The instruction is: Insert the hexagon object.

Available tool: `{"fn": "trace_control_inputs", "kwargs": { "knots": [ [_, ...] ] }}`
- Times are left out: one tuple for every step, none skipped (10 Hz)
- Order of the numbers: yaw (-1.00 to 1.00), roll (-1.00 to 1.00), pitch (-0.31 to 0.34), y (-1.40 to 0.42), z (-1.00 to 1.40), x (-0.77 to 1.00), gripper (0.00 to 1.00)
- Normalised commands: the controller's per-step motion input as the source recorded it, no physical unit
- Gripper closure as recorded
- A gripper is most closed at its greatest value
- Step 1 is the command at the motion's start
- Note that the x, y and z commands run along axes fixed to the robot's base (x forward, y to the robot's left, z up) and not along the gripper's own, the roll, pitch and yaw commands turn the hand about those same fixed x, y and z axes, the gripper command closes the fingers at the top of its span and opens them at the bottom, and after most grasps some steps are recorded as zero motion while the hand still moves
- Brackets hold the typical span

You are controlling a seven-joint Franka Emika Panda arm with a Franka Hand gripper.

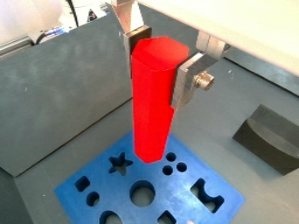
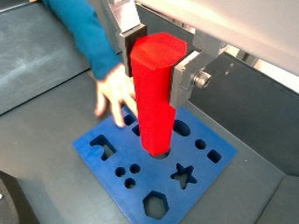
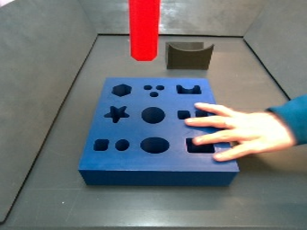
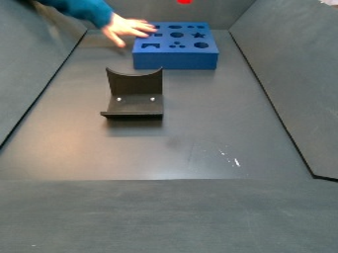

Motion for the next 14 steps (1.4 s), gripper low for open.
{"fn": "trace_control_inputs", "kwargs": {
  "knots": [
    [-0.36, 0.04, 0.000, 0.11, -0.10, -0.28, 1.00],
    [-0.77, 0.01, 0.000, 0.16, -0.33, -0.33, 1.00],
    [-0.84, 0.00, -0.010, 0.08, -0.35, -0.42, 1.00],
    [-0.82, 0.00, -0.024, 0.09, -0.33, -0.45, 1.00],
    [-0.70, 0.00, -0.119, 0.13, -0.32, -0.50, 1.00],
    [-0.60, -0.06, -0.274, 0.17, -0.37, -0.35, 1.00],
    [-0.54, -0.07, -0.354, 0.23, -0.33, -0.19, 1.00],
    [-0.51, -0.02, -0.379, 0.33, -0.30, -0.16, 1.00],
    [-0.54, 0.06, -0.294, 0.34, -0.36, -0.11, 1.00],
    [-0.51, 0.15, -0.124, 0.37, -0.59, 0.00, 1.00],
    [-0.50, 0.18, 0.000, 0.38, -0.45, -0.02, 1.00],
    [-0.33, 0.17, -0.013, 0.16, -0.51, -0.01, 1.00],
    [-0.23, 0.14, 0.000, 0.00, -0.23, -0.19, 1.00],
    [-0.17, 0.08, 0.020, -0.06, -0.23, -0.09, 1.00]
  ]
}}
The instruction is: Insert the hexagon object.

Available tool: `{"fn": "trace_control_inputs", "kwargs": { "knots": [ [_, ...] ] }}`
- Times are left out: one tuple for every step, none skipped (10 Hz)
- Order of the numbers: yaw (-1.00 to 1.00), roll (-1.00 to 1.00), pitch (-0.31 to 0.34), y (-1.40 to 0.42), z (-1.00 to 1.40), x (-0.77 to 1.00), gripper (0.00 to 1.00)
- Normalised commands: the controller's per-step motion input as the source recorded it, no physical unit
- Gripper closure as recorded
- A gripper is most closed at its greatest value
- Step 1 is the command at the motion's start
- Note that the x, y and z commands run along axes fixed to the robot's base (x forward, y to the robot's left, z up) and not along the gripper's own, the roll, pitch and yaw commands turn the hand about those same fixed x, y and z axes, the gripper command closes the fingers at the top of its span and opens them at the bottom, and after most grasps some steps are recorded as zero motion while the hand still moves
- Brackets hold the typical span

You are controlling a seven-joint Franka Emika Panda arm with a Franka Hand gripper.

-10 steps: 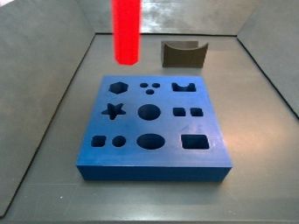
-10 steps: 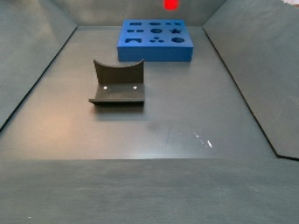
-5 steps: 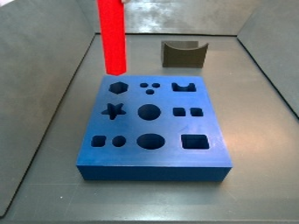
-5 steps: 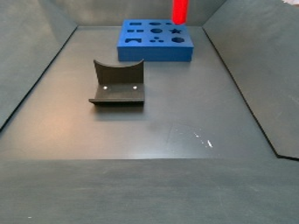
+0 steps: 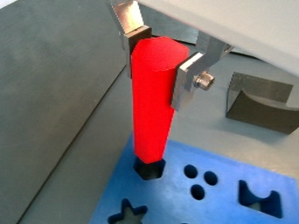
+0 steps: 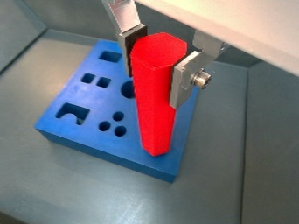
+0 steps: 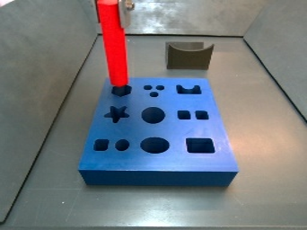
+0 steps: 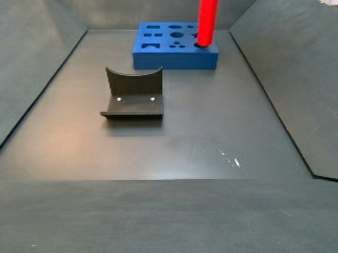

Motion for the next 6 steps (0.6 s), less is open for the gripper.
{"fn": "trace_control_inputs", "kwargs": {
  "knots": [
    [-0.16, 0.01, 0.000, -0.24, -0.25, 0.00, 1.00],
    [-0.31, 0.00, 0.000, -0.15, -0.19, 0.06, 1.00],
    [-0.49, 0.00, 0.000, -0.07, -0.17, 0.25, 1.00],
    [-0.55, 0.00, 0.000, -0.03, -0.15, 0.31, 1.00],
    [-0.50, 0.01, 0.004, 0.00, -0.14, 0.31, 1.00],
    [-0.21, 0.00, 0.026, -0.07, -0.15, 0.27, 1.00]
  ]
}}
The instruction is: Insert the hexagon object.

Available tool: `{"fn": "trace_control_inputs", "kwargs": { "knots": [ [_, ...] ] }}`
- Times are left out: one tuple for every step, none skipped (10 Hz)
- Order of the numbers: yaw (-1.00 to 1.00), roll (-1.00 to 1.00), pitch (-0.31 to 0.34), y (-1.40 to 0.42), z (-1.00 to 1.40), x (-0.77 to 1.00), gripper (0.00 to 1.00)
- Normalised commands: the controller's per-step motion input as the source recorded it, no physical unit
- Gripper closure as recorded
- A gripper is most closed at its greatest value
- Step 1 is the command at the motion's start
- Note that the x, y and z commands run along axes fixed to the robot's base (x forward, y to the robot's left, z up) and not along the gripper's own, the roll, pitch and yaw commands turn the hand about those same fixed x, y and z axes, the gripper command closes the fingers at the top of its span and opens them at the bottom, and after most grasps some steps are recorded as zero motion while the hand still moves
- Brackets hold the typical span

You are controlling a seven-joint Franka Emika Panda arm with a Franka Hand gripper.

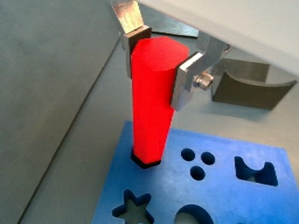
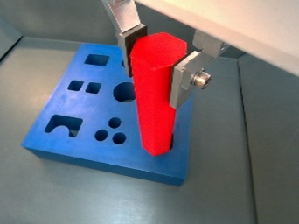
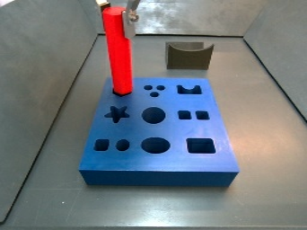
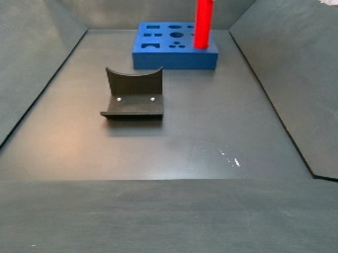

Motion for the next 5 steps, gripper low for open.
{"fn": "trace_control_inputs", "kwargs": {
  "knots": [
    [0.00, 0.00, 0.000, -0.21, -0.17, 0.01, 1.00],
    [0.00, 0.00, -0.010, -0.26, -0.15, 0.00, 1.00],
    [0.00, 0.00, 0.000, -0.26, -0.15, 0.00, 1.00],
    [0.00, -0.01, -0.006, -0.11, -0.26, 0.00, 1.00],
    [-0.02, -0.07, -0.044, 0.00, -0.44, 0.00, 1.00]
  ]
}}
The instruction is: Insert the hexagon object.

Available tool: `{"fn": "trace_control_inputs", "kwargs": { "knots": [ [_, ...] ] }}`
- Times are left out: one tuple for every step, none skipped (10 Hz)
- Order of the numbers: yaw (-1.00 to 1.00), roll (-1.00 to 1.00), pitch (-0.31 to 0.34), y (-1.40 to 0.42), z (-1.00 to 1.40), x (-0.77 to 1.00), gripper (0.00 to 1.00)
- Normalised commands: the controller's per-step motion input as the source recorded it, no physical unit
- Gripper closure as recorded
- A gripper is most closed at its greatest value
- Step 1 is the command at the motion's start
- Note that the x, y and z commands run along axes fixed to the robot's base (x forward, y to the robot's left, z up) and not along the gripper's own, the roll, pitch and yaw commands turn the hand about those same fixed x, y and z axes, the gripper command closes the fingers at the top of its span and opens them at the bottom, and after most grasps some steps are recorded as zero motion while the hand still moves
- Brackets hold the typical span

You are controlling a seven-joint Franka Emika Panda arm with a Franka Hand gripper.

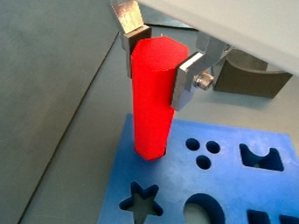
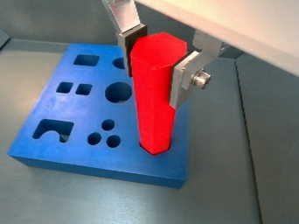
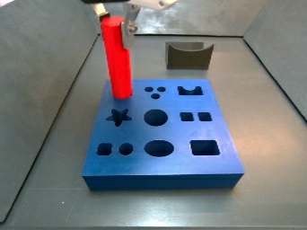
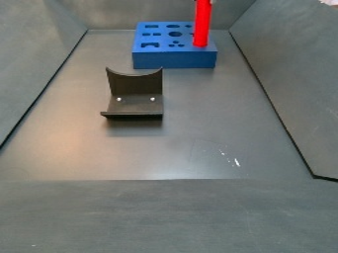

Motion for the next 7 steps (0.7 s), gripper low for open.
{"fn": "trace_control_inputs", "kwargs": {
  "knots": [
    [-0.04, -0.06, -0.051, 0.00, -0.63, 0.00, 1.00],
    [-0.08, -0.02, -0.023, 0.00, -0.74, 0.00, 1.00],
    [-0.08, -0.02, -0.013, 0.00, -0.82, 0.00, 1.00],
    [-0.05, -0.03, -0.046, 0.00, -0.78, 0.00, 1.00],
    [-0.07, 0.00, -0.014, 0.00, -0.55, 0.00, 1.00],
    [0.00, -0.04, -0.134, 0.00, -0.06, -0.05, 1.00],
    [0.00, 0.00, 0.000, 0.00, 0.00, 0.00, 1.00]
  ]
}}
